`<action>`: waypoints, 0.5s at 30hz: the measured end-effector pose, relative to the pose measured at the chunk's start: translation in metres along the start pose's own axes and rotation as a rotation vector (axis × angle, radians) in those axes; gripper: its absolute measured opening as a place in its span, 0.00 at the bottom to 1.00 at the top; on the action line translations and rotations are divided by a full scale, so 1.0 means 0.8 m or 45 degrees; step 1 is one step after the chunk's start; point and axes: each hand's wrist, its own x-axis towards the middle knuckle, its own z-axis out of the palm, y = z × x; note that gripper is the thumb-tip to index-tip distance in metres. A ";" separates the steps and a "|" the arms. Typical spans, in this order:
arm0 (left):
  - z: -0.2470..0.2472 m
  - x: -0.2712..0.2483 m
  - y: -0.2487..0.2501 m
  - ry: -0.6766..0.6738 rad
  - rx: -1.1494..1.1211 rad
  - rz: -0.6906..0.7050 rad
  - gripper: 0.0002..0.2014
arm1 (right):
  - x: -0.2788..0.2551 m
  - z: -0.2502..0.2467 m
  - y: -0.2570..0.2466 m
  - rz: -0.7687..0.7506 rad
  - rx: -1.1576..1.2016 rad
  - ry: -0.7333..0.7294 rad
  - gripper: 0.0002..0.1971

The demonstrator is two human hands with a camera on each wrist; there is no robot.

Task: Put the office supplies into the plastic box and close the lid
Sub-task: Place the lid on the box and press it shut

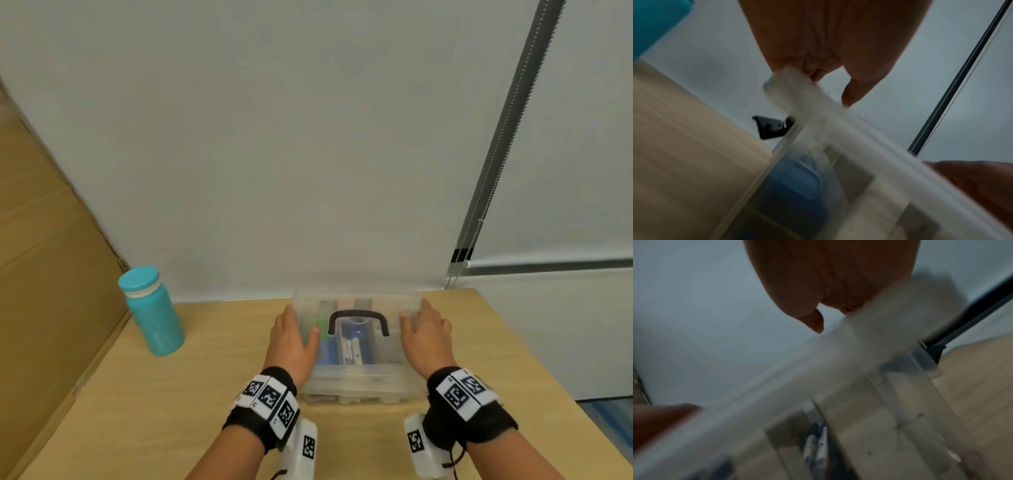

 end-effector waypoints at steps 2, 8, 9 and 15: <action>0.008 0.002 -0.005 -0.015 0.032 -0.050 0.32 | 0.002 0.007 -0.002 0.039 -0.187 -0.038 0.32; 0.012 0.018 -0.018 -0.106 -0.021 -0.062 0.31 | 0.008 0.016 -0.002 0.028 -0.271 -0.109 0.37; 0.013 0.024 -0.020 -0.123 -0.035 -0.066 0.30 | 0.013 0.017 -0.002 0.039 -0.288 -0.141 0.37; 0.024 0.048 -0.020 -0.150 -0.017 -0.118 0.30 | 0.034 0.018 0.000 0.074 -0.347 -0.272 0.39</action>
